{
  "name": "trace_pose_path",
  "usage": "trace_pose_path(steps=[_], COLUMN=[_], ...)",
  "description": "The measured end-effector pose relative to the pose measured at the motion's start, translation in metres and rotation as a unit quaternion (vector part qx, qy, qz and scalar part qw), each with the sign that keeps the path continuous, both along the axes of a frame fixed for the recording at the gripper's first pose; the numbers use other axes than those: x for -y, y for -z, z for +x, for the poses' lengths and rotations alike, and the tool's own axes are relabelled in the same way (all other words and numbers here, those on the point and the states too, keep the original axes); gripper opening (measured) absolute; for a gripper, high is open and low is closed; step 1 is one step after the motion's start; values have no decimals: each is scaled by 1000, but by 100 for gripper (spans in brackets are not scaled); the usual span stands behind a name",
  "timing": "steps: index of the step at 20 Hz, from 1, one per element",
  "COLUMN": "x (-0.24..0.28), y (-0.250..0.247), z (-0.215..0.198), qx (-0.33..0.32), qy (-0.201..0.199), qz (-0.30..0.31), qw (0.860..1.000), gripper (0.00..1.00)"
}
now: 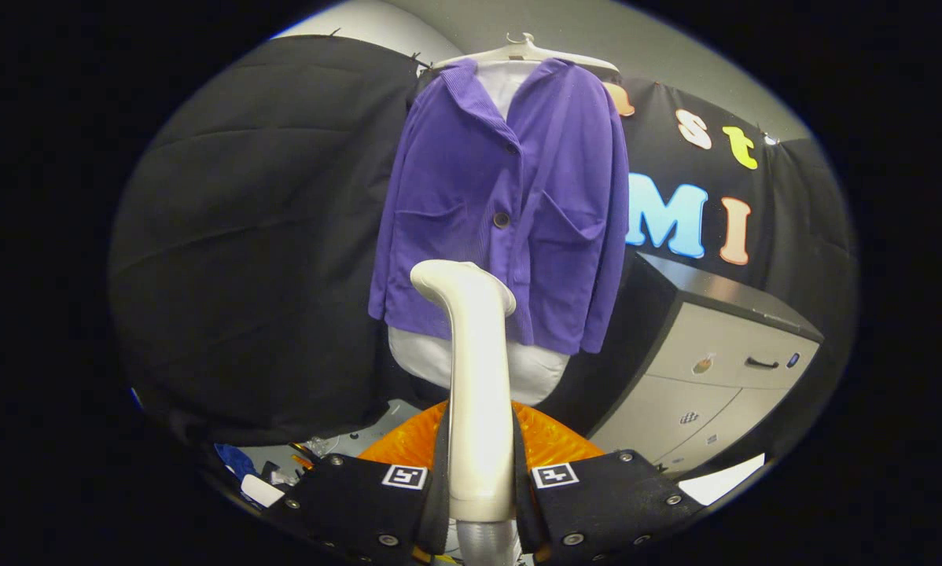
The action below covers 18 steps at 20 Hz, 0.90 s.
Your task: Iron the clothes twice with a garment steamer, once on the left side and once on the right side.
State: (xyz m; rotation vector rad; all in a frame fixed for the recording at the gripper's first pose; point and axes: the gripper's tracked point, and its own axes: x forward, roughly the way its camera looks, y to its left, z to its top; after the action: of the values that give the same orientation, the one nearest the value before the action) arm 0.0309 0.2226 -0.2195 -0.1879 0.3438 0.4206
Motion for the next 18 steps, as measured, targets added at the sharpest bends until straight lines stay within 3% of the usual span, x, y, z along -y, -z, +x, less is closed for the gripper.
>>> trace_pose_path(steps=[9,18], x=[-54,-99], y=[-134,-272], z=[26,66], qx=[105,221], qy=[-45,-28], qz=[40,102], qw=[993,970], gripper=[34,34])
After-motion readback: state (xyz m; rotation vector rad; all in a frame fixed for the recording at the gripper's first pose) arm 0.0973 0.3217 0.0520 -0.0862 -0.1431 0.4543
